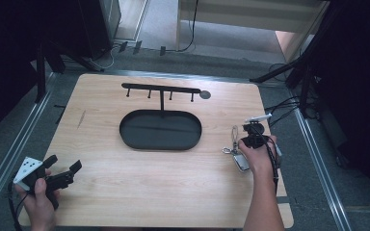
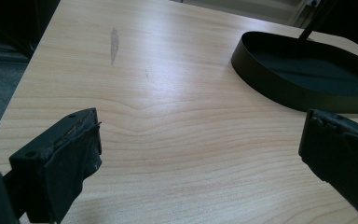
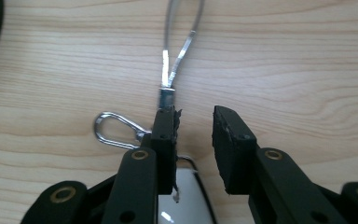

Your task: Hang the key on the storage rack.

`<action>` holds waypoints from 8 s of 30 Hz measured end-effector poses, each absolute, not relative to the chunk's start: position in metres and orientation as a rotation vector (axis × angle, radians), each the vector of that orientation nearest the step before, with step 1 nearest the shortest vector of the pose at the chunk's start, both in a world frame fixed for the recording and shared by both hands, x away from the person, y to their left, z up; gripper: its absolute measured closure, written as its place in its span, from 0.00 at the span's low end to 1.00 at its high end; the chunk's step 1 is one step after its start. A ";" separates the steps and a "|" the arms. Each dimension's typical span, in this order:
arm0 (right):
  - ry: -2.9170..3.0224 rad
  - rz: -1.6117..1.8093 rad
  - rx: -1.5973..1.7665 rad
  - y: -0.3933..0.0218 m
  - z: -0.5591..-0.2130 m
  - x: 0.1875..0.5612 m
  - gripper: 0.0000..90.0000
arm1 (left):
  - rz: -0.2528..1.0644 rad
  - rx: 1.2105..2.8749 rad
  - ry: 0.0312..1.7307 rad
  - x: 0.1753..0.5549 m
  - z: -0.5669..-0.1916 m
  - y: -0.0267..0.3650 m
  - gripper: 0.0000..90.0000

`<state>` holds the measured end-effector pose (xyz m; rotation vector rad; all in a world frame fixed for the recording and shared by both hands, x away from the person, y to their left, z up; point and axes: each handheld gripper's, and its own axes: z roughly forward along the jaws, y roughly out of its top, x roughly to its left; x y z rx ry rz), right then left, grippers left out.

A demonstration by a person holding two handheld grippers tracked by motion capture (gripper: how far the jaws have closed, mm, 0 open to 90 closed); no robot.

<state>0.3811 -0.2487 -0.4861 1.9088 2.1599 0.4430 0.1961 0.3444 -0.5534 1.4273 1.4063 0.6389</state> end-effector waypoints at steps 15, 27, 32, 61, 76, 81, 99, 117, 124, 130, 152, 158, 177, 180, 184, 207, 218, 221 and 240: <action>2.134 0.380 1.967 -0.230 -0.507 0.398 0.89 | 0.640 1.424 1.407 0.197 -0.553 0.344 0.00; 2.004 0.533 1.806 -0.220 -0.497 0.388 0.92 | 0.641 1.424 1.405 0.197 -0.553 0.344 0.00; 1.905 0.639 1.748 -0.221 -0.488 0.382 0.92 | 0.641 1.426 1.404 0.197 -0.553 0.344 0.00; 1.599 1.011 1.368 -0.182 -0.445 0.358 0.92 | 0.645 1.430 1.402 0.197 -0.553 0.344 0.00; 1.633 1.142 1.276 -0.141 -0.439 0.346 0.92 | 0.643 1.429 1.403 0.197 -0.553 0.344 0.00; 1.637 1.219 1.278 -0.127 -0.433 0.341 0.92 | 0.642 1.430 1.402 0.197 -0.553 0.344 0.00; 1.718 1.256 1.229 -0.090 -0.439 0.335 0.92 | 0.641 1.424 1.403 0.197 -0.553 0.345 0.00; 1.785 1.120 1.315 -0.087 -0.468 0.359 0.92 | 0.639 1.425 1.402 0.197 -0.553 0.345 0.00; 1.788 1.094 1.292 -0.088 -0.473 0.368 0.89 | 0.638 1.425 1.400 0.197 -0.553 0.345 0.00; 1.777 1.118 1.292 -0.097 -0.474 0.369 0.71 | 0.636 1.424 1.400 0.197 -0.553 0.345 0.00; 1.774 1.182 1.365 -0.185 -0.476 0.328 0.00 | 0.645 1.428 1.400 0.197 -0.553 0.344 0.00; 1.770 1.163 1.369 -0.209 -0.484 0.313 0.00 | 0.646 1.429 1.400 0.197 -0.553 0.344 0.00; 1.701 1.110 1.431 -0.267 -0.518 0.276 0.00 | 0.649 1.436 1.402 0.196 -0.553 0.344 0.00; 1.694 1.093 1.446 -0.277 -0.524 0.271 0.00 | 0.649 1.436 1.401 0.196 -0.553 0.344 0.00; 1.671 1.089 1.474 -0.291 -0.531 0.264 0.00 | 0.651 1.436 1.401 0.196 -0.553 0.343 0.00; 1.582 1.049 1.542 -0.346 -0.544 0.227 0.00 | 0.651 1.444 1.399 0.196 -0.553 0.343 0.00; 1.537 1.047 1.564 -0.361 -0.544 0.215 0.00 | 0.656 1.439 1.400 0.196 -0.553 0.342 0.00; 1.531 1.053 1.573 -0.364 -0.544 0.211 0.00 | 0.658 1.439 1.399 0.196 -0.553 0.342 0.00; 1.509 1.119 1.570 -0.366 -0.546 0.204 0.00 | 0.666 1.455 1.403 0.196 -0.553 0.340 0.00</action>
